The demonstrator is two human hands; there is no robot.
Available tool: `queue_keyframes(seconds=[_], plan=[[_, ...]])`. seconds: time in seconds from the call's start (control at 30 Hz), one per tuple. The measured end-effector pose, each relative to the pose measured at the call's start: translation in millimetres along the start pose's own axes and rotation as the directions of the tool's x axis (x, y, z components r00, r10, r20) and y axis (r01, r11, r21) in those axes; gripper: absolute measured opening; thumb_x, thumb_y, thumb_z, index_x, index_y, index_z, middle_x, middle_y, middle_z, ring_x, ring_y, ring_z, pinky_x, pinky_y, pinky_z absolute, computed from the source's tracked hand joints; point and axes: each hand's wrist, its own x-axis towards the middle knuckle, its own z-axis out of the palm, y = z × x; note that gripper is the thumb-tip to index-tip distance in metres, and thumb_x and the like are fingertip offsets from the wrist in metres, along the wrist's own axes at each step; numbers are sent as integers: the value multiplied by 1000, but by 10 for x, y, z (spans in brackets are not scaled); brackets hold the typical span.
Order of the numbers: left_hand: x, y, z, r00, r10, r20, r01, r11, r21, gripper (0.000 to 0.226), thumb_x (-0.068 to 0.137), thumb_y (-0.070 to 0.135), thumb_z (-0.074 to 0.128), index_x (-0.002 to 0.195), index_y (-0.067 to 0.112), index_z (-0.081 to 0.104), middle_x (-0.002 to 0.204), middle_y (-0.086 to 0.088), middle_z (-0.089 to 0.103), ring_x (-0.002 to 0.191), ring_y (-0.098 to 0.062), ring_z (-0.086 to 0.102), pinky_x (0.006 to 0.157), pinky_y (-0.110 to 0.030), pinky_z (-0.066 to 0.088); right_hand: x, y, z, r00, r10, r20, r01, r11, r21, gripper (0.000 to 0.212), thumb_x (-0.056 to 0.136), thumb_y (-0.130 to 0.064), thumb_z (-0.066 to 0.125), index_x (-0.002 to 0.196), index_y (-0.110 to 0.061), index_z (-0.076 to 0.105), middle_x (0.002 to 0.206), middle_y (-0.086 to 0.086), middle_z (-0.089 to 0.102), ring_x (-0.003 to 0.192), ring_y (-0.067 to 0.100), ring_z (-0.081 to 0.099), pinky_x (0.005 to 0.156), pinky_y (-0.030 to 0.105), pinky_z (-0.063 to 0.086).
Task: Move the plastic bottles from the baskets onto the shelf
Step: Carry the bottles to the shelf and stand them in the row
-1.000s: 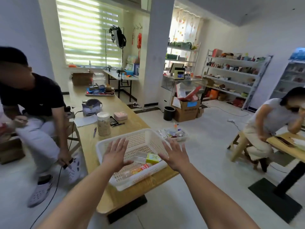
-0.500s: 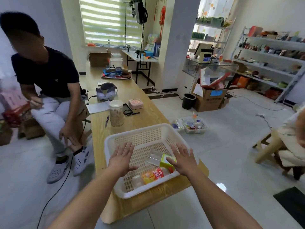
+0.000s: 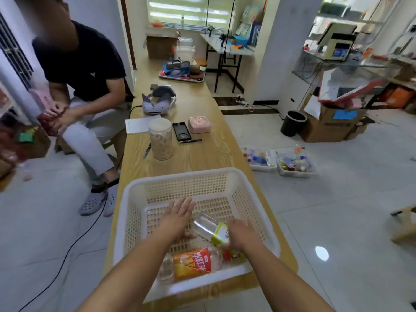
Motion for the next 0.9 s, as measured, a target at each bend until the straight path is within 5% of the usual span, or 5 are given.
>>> queue_keyframes(seconds=[0.2, 0.43, 0.63, 0.73, 0.9], plan=[[180, -37, 143, 997, -9, 78, 11, 1000, -29, 108, 86, 62, 52, 149, 18, -24, 157, 1, -28, 145, -21, -25, 117, -43, -15, 283, 19, -83, 988, -154, -6, 152, 980, -129, 36, 87, -23, 63, 118, -9, 52, 123, 13, 55, 112, 30, 53, 98, 37, 38], [277, -61, 341, 990, 18, 140, -4, 994, -105, 102, 88, 50, 59, 154, 15, -10, 162, -3, -10, 150, -22, -7, 120, -41, -5, 503, -190, -87, 938, -316, -140, 297, 944, -141, 45, 84, -1, 56, 127, -8, 44, 132, 12, 48, 127, 30, 42, 108, 36, 29], [420, -96, 268, 998, -16, -59, 12, 998, -67, 48, 88, 23, 57, 133, 13, 41, 136, -9, 46, 125, -28, 44, 105, -38, 32, 390, -272, -132, 980, 42, -195, -27, 996, 83, 41, 89, -6, 48, 129, -13, 42, 132, 7, 45, 120, 25, 45, 90, 36, 40], [394, -192, 228, 998, -55, 18, 56, 998, -28, 52, 85, 35, 62, 130, 15, 44, 132, -9, 48, 123, -28, 46, 103, -40, 35, 223, -259, -102, 936, 351, 15, -344, 907, 244, 38, 97, -33, 47, 129, -13, 49, 127, 7, 57, 117, 25, 55, 88, 34, 45], [306, -452, 163, 949, -154, 275, 132, 986, 99, 58, 72, 44, 77, 121, 18, 58, 122, -4, 58, 114, -22, 56, 98, -36, 42, -36, -429, -39, 717, 196, 669, -602, 658, 452, 86, 92, -72, 12, 59, -6, 57, 41, 5, 55, 41, 13, 52, 41, 17, 36]])
